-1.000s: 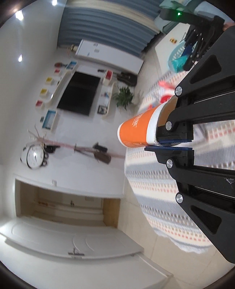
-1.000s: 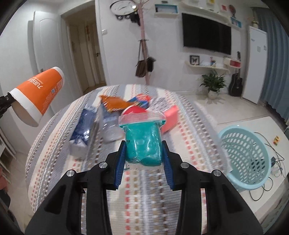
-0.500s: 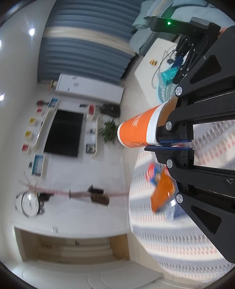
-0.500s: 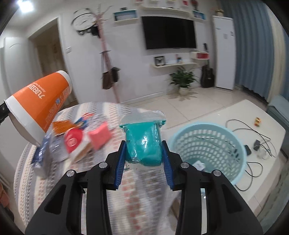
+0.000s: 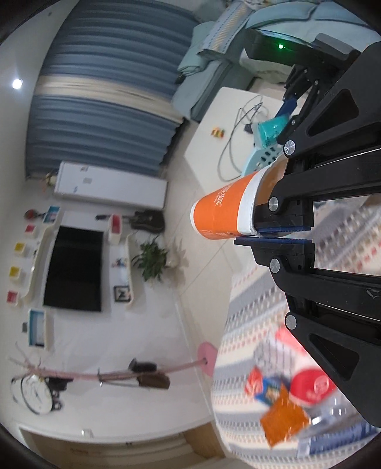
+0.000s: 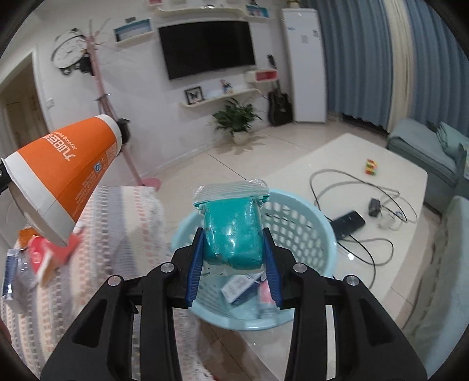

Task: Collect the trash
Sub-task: 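Carry the cup and packet over the blue basket and release both, then grasp the white milk carton with the left tool while the right tool grasps the pink packet, then carry the carton and pink packet over the blue basket and release both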

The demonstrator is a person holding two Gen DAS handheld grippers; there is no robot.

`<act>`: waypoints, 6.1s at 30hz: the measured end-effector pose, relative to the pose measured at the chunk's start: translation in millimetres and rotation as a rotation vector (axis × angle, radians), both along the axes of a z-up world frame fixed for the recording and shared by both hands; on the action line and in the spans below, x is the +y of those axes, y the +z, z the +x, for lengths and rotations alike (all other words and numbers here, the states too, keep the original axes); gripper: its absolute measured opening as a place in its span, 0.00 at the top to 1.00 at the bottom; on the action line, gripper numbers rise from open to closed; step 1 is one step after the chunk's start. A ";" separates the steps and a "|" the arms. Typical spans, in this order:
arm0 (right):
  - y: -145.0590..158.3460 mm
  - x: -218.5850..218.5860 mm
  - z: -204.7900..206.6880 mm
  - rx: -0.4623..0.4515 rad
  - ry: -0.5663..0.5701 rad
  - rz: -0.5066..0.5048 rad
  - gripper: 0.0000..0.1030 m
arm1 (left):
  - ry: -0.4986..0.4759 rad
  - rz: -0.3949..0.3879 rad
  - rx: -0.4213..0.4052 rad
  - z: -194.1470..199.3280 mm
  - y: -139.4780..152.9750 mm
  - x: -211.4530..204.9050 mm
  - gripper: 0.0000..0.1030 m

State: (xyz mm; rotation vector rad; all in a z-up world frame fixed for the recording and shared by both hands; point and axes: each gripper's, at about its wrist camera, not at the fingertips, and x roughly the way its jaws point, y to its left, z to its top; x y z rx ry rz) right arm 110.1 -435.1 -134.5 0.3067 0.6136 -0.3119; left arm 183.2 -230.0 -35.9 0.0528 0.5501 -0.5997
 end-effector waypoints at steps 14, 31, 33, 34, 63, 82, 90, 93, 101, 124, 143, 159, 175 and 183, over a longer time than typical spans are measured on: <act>-54.0 -41.2 15.7 0.163 -0.087 0.118 0.65 | -0.106 0.014 0.267 41.3 -69.8 -56.8 0.99; -45.7 -39.9 13.0 0.170 -0.081 0.120 0.48 | -0.098 -0.006 0.277 36.5 -66.2 -42.4 0.51; -39.8 -33.7 11.4 0.159 -0.073 0.114 0.47 | -0.093 -0.017 0.274 34.8 -61.5 -33.3 0.51; -36.8 -30.6 10.8 0.154 -0.067 0.109 0.47 | -0.089 -0.022 0.271 33.9 -59.2 -28.6 0.51; 34.6 103.0 22.9 0.045 0.188 -0.016 0.34 | 0.353 -0.103 0.079 -21.5 9.9 219.0 0.29; 23.2 214.8 93.4 0.019 0.441 0.041 0.34 | 0.434 -0.291 0.411 10.2 -86.6 313.2 0.28; 12.0 222.2 114.4 0.067 0.425 0.080 0.34 | 0.409 -0.290 0.450 27.1 -103.0 298.8 0.31; 9.2 226.0 122.1 0.088 0.413 0.067 0.34 | 0.393 -0.288 0.457 27.6 -103.5 293.1 0.36; -6.5 221.6 134.5 0.143 0.383 0.074 0.72 | 0.389 -0.248 0.431 31.7 -101.8 278.5 0.42; 51.2 154.2 74.5 -0.062 0.256 0.027 0.76 | 0.283 -0.242 0.158 -5.8 -15.2 225.3 0.52; 38.9 17.4 47.9 -0.042 0.004 0.036 0.76 | 0.007 -0.097 0.201 52.4 -19.7 34.5 0.52; -56.8 -63.3 63.5 0.224 -0.101 0.185 0.76 | -0.115 0.024 0.381 88.6 -88.3 -76.8 0.51; -44.8 -62.9 54.3 0.172 -0.094 0.209 0.58 | -0.087 -0.037 0.405 85.0 -87.7 -50.6 0.42; -23.9 -43.6 50.3 0.139 -0.067 0.184 0.57 | -0.063 -0.063 0.334 66.7 -60.7 -23.8 0.42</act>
